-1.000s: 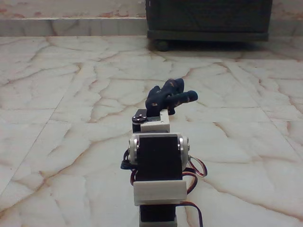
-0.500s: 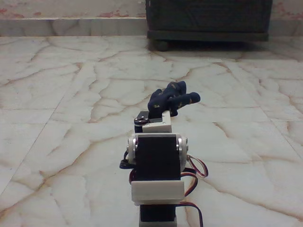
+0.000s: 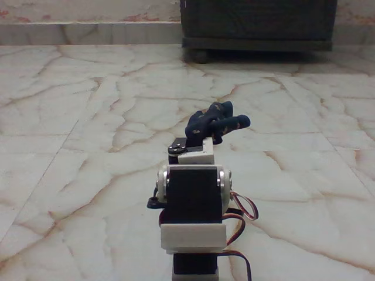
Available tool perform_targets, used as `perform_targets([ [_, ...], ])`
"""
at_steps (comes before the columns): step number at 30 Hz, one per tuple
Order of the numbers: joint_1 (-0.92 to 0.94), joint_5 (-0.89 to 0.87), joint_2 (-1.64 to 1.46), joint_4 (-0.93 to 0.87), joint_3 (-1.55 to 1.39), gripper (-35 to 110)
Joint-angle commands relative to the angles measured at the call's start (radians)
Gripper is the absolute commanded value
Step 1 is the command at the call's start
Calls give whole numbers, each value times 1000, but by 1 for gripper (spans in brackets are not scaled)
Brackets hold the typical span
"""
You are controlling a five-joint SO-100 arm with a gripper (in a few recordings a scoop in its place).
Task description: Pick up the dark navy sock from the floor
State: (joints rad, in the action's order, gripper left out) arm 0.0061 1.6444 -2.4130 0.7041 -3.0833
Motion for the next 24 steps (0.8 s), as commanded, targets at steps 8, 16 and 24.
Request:
perform_targets([
  [8, 5, 11, -34, -2, 2, 0],
  [16, 5, 8, -32, -3, 0, 0],
  [24, 2, -20, -32, -8, 0, 0],
])
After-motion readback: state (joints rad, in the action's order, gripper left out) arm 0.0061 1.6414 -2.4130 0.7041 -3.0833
